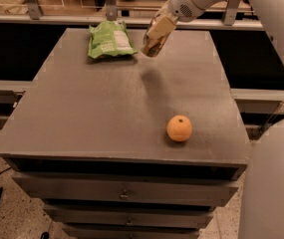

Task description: Move orange can near green rice chip bag

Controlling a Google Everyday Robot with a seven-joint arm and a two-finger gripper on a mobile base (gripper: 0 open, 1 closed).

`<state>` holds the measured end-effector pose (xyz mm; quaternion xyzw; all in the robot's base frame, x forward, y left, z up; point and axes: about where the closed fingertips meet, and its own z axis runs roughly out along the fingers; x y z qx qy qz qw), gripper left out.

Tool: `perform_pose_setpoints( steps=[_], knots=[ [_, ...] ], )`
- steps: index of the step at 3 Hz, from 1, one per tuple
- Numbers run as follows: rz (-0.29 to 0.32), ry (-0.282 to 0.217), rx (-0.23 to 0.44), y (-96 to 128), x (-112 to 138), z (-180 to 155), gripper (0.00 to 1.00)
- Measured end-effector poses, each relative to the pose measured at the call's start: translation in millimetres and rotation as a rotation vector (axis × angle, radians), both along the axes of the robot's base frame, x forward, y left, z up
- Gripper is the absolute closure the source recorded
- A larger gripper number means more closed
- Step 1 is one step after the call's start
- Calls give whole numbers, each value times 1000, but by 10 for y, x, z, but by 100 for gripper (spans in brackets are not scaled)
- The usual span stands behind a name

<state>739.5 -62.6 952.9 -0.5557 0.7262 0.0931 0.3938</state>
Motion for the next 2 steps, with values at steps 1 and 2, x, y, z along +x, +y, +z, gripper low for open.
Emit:
perform_pose_setpoints(
  steps=[1, 2],
  knots=[
    [36, 17, -28, 77, -12, -38, 75],
    [85, 53, -121, 144, -14, -176, 51]
  ],
)
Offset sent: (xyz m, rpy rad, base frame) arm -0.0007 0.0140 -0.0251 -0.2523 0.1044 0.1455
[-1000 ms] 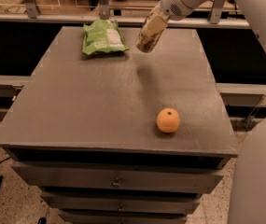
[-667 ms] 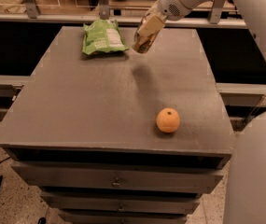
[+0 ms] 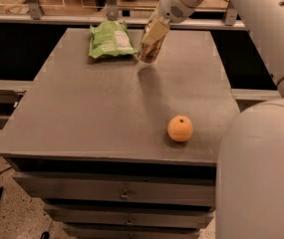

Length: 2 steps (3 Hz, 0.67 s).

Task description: Move orange can near green rice chip bag

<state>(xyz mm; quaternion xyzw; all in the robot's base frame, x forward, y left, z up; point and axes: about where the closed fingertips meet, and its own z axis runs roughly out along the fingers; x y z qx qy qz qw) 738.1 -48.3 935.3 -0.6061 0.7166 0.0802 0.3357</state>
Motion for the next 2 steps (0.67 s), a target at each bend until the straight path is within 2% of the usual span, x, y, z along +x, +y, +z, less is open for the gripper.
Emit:
perform_pose_setpoints(
  steps=[1, 2],
  knots=[
    [77, 42, -71, 100, -49, -133, 28],
    [103, 63, -90, 120, -88, -189, 5]
  ],
)
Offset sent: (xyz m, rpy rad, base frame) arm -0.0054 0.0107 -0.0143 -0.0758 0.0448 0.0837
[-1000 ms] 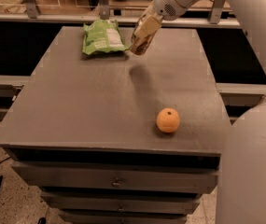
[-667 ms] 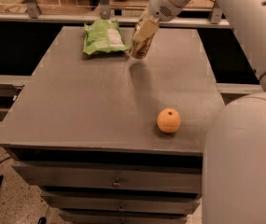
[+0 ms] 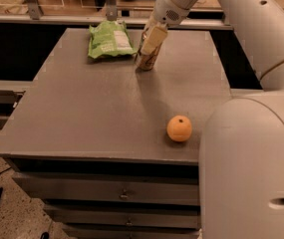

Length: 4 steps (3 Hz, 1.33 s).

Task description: Move orange can near green rice chip bag

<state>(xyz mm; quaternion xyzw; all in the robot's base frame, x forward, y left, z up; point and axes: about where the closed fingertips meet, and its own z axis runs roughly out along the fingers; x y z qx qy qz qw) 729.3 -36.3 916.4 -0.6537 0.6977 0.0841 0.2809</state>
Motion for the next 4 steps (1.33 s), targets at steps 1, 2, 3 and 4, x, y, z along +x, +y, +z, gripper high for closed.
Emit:
perform_pose_setpoints(
  steps=[1, 2, 3, 4],
  knots=[
    [1, 1, 1, 17, 9, -19, 0],
    [4, -1, 16, 15, 12, -21, 0],
    [-8, -15, 76, -90, 17, -3, 0],
    [-96, -14, 49, -401, -21, -43, 0]
  ],
)
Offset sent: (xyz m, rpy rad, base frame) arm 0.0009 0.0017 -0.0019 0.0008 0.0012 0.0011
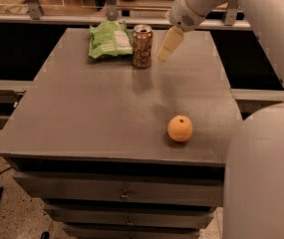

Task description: Move orange can near green rice chip bag

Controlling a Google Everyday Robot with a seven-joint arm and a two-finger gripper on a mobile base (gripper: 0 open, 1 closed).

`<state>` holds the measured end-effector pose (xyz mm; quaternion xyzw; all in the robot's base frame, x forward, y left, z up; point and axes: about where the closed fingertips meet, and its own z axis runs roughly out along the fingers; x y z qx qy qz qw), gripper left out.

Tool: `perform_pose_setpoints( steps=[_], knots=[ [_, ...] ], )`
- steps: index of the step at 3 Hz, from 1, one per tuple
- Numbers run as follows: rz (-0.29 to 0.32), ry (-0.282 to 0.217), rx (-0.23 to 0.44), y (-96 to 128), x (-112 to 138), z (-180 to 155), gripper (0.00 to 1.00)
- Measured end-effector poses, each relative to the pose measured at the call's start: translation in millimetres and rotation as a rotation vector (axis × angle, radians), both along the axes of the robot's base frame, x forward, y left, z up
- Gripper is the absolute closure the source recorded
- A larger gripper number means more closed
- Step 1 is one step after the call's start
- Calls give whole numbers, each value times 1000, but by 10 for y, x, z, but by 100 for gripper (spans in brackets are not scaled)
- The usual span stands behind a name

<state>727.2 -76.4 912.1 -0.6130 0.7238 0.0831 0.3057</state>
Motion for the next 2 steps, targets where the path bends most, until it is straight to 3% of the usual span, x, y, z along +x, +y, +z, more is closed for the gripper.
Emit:
perform_pose_setpoints(
  steps=[1, 2],
  knots=[
    [-80, 13, -33, -263, -66, -63, 0],
    [-80, 13, -33, -263, -66, -63, 0]
  ],
)
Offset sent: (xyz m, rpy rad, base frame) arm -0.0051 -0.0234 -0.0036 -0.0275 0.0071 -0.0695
